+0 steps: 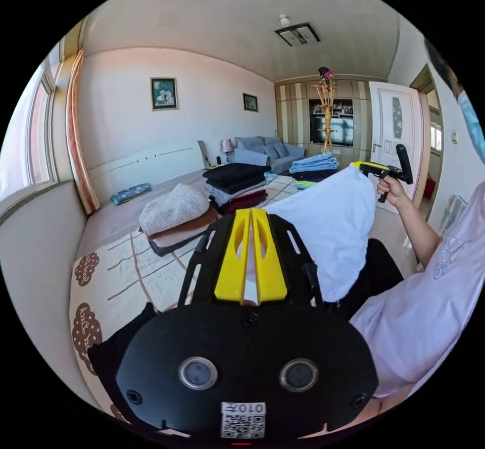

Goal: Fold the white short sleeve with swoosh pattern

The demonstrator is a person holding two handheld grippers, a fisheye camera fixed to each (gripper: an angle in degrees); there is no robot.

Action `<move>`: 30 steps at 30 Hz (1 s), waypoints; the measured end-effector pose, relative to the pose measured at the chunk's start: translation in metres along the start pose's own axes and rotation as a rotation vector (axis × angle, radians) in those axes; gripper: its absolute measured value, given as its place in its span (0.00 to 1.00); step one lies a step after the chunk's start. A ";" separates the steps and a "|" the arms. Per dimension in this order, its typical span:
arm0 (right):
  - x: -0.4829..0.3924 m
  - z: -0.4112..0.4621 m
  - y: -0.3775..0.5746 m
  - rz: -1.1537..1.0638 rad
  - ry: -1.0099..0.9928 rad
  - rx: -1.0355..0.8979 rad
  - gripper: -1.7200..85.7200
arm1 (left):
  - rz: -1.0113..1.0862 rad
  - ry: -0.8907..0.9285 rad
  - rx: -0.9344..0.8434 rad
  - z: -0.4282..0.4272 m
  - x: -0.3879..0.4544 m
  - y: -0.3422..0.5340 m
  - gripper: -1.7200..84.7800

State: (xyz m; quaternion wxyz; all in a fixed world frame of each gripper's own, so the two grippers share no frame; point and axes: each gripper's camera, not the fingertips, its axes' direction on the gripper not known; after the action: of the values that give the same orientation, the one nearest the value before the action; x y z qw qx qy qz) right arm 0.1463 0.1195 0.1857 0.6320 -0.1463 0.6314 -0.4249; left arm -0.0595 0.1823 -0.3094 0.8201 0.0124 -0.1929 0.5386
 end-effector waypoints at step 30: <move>-0.113 0.130 0.165 -0.449 -0.138 -0.449 0.14 | 0.698 0.225 -0.396 0.238 0.151 0.070 0.03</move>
State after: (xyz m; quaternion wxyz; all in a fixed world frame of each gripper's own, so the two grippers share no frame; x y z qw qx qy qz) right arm 0.3422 0.2537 0.1637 0.5155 -0.4461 0.6170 -0.3930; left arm -0.1414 0.2896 -0.0525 0.5909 -0.2706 -0.1945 0.7347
